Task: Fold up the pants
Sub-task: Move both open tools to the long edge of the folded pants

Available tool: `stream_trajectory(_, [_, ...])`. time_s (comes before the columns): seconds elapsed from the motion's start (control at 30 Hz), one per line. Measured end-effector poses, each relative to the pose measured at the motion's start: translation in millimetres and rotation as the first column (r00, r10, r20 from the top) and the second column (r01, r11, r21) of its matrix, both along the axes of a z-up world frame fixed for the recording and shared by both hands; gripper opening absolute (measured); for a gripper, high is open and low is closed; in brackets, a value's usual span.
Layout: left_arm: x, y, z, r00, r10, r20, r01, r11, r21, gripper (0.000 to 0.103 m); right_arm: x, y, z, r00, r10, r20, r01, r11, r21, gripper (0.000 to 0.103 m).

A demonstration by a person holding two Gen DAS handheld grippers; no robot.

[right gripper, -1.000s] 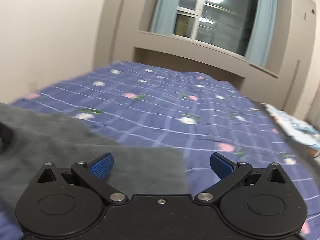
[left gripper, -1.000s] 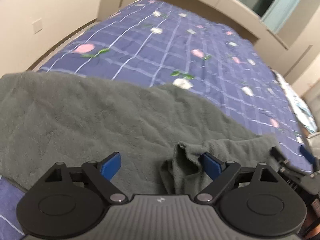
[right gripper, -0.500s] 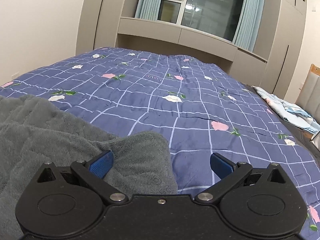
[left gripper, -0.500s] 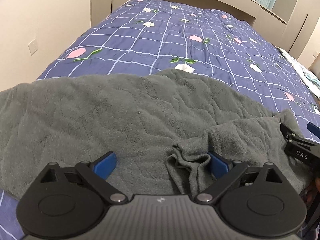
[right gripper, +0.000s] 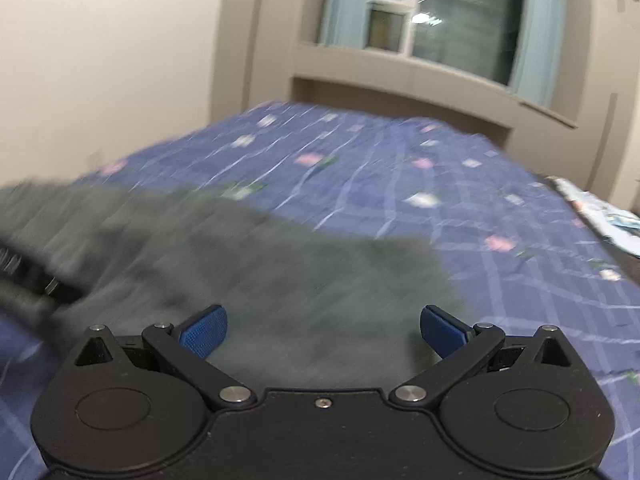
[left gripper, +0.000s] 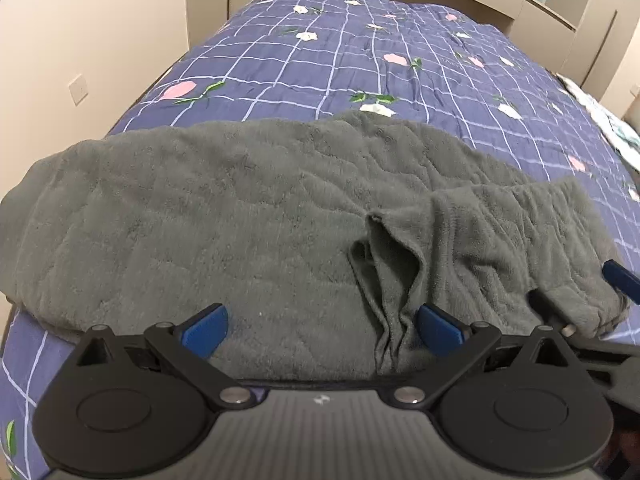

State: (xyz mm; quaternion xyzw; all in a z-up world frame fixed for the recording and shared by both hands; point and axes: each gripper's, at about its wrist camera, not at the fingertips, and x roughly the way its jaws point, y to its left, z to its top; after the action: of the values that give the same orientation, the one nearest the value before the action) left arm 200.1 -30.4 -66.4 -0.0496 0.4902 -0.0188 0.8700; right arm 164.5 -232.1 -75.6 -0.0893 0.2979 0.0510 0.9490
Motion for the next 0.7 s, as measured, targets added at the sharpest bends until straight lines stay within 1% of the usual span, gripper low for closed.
stream_trajectory(0.03, [-1, 1, 1, 1.0, -0.002, -0.004, 0.002, 1.0, 0.001, 0.102, -3, 7, -5, 1.0, -0.006, -0.005, 0.006, 1.0, -0.024, 0.103])
stream_trajectory(0.1, [-4, 5, 8, 1.0, 0.011, -0.01, -0.012, 1.0, -0.011, 0.102, -7, 13, -7, 1.0, -0.016, 0.018, 0.017, 0.998, -0.054, 0.103])
stream_trajectory(0.23, [-15, 23, 20, 0.998, 0.069, -0.005, -0.07, 0.997, -0.039, 0.102, -3, 11, 4, 1.0, -0.019, -0.008, 0.019, 0.999, -0.044, 0.103])
stream_trajectory(0.37, [-30, 48, 31, 0.988, 0.151, 0.017, -0.15, 0.987, -0.058, 0.102, -6, 18, 17, 0.999, 0.023, 0.036, -0.021, 0.999, -0.049, 0.103])
stream_trajectory(0.47, [-42, 74, 38, 0.975, 0.219, 0.031, -0.216, 0.973, -0.079, 0.102, -4, 33, 22, 0.996, 0.073, 0.052, -0.071, 0.996, -0.046, 0.103])
stream_trajectory(0.6, [-55, 111, 42, 0.95, 0.31, 0.04, -0.305, 0.948, -0.093, 0.102, 6, 66, 20, 0.986, 0.153, 0.059, -0.149, 0.986, -0.07, 0.103])
stream_trajectory(0.67, [-60, 130, 41, 0.935, 0.352, 0.043, -0.346, 0.933, -0.101, 0.102, 13, 81, 14, 0.985, 0.167, 0.04, -0.163, 0.983, -0.089, 0.103])
stream_trajectory(0.7, [-62, 138, 39, 0.929, 0.368, 0.041, -0.363, 0.926, -0.104, 0.102, 17, 90, 8, 0.986, 0.165, 0.023, -0.161, 0.98, -0.115, 0.103])
